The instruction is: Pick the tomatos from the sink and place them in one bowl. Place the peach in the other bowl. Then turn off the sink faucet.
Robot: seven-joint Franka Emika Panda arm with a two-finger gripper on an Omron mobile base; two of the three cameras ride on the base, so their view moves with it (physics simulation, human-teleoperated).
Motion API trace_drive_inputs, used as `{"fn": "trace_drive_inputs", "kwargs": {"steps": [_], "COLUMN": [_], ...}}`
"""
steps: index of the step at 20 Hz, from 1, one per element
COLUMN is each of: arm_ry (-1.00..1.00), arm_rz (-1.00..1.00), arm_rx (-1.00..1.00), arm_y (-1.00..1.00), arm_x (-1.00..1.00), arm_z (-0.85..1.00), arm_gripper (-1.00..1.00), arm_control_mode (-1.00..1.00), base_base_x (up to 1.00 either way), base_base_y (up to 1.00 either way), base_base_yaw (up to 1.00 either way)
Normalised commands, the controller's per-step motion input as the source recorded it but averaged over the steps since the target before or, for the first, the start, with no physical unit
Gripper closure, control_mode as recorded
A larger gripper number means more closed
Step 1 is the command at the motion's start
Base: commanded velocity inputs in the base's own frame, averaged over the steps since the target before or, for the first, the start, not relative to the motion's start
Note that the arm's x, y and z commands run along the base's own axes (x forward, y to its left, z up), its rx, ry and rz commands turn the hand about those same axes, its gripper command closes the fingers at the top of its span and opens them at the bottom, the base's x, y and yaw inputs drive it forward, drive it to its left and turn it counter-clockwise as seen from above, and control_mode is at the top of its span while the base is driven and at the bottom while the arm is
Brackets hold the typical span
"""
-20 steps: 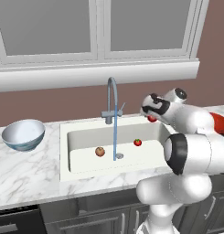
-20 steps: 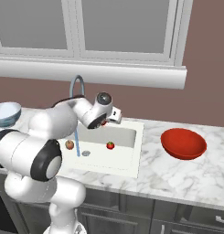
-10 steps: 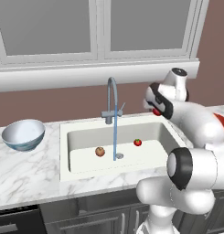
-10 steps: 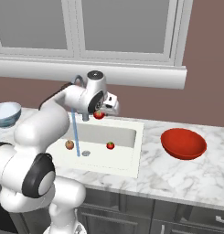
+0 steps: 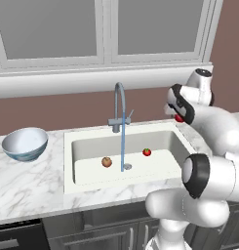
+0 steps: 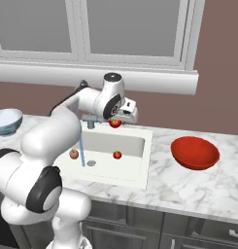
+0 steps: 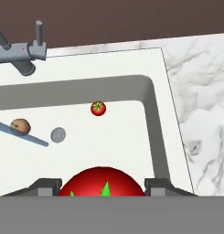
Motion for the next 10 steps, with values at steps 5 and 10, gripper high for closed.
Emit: {"fn": "trace_drive_inputs", "kwargs": {"steps": [5, 10], "arm_ry": [-0.02, -0.03], "arm_rz": [0.00, 0.00], "arm_rx": [0.00, 0.00], "arm_y": [-0.58, -0.70], "arm_x": [0.00, 0.00], "arm_z": [-0.11, -0.07], "arm_gripper": [1.00, 1.00], "arm_control_mode": [-1.00, -1.00], "base_base_x": [0.00, 0.00], "base_base_y": [0.00, 0.00], "base_base_yaw": [0.00, 0.00]}}
